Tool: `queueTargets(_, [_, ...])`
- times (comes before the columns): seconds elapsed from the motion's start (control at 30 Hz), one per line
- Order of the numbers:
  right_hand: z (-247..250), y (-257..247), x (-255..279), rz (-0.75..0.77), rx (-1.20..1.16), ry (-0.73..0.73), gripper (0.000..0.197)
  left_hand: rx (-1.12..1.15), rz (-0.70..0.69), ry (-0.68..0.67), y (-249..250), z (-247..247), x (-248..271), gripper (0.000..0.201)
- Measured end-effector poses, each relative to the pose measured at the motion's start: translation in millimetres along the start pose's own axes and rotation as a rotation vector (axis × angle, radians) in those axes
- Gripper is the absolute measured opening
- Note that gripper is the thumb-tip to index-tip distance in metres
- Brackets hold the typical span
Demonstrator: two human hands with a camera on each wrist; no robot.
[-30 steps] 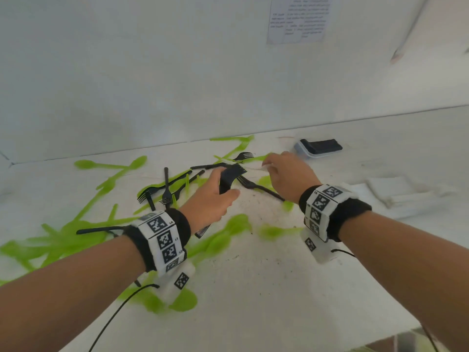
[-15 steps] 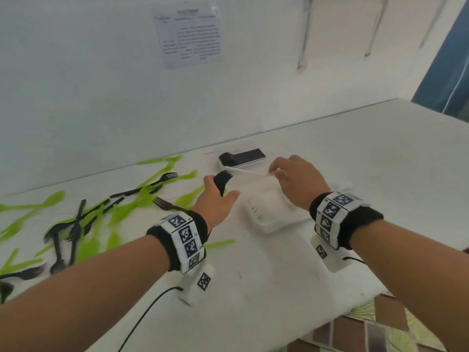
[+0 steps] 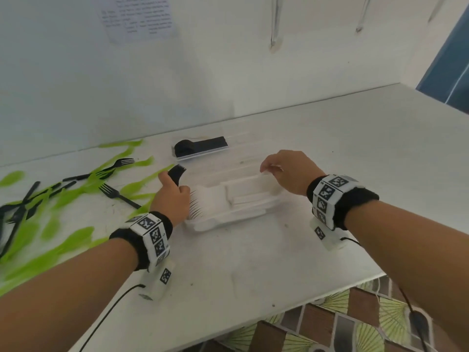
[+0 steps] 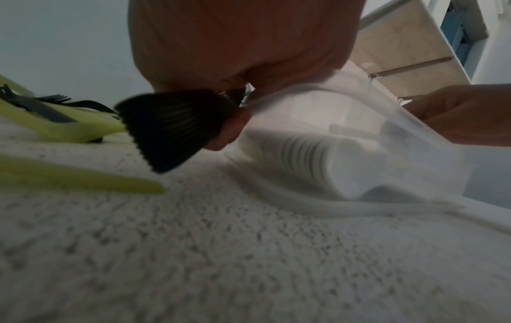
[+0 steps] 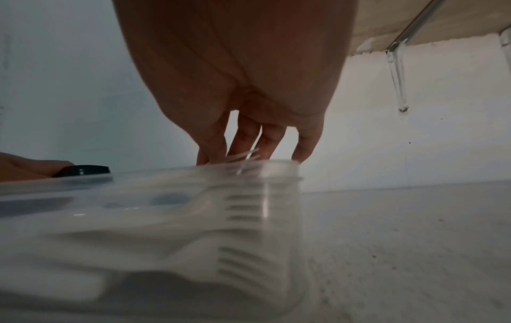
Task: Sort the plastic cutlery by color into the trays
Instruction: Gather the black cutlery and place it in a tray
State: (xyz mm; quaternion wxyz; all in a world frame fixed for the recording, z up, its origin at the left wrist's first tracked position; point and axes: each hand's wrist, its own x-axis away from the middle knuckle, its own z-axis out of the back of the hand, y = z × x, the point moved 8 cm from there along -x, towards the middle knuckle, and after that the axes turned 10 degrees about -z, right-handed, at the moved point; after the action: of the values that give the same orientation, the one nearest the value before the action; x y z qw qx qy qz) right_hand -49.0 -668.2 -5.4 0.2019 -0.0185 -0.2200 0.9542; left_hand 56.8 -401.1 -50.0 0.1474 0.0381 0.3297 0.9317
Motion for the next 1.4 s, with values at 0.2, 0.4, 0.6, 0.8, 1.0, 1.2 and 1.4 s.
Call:
queueTargets(0.2, [0,18,-1,-0.017,0.114,-0.163,0.03,-0.046,-0.004,0.037,-1,-1,-2,0.042])
queueTargets(0.4, [2,22,1,-0.04,0.141,-0.238,0.022,-0.064,0.014,0.036,-2,-2,-1,0.043])
queueTargets(0.6, [-3,14,-6,0.046,0.307,-0.213,0.028,-0.063,0.01,0.042,-3,-2,-2,0.043])
queueTargets(0.8, [-7,8,-10,0.071,0.314,-0.239,0.023,-0.057,0.012,0.045,-5,-3,-2,0.044])
queueTargets(1.0, [-25,-10,-10,0.102,0.256,-0.358,0.028,-0.05,0.005,0.053,-5,-3,-3,0.042])
queueTargets(1.2, [-33,-9,-16,0.098,0.242,-0.353,0.029,-0.048,0.006,0.052,-6,-3,-3,0.043])
queueTargets(1.4, [-8,-26,-18,0.106,0.1,-0.236,0.029,-0.016,0.028,0.05,-9,-3,-3,0.045])
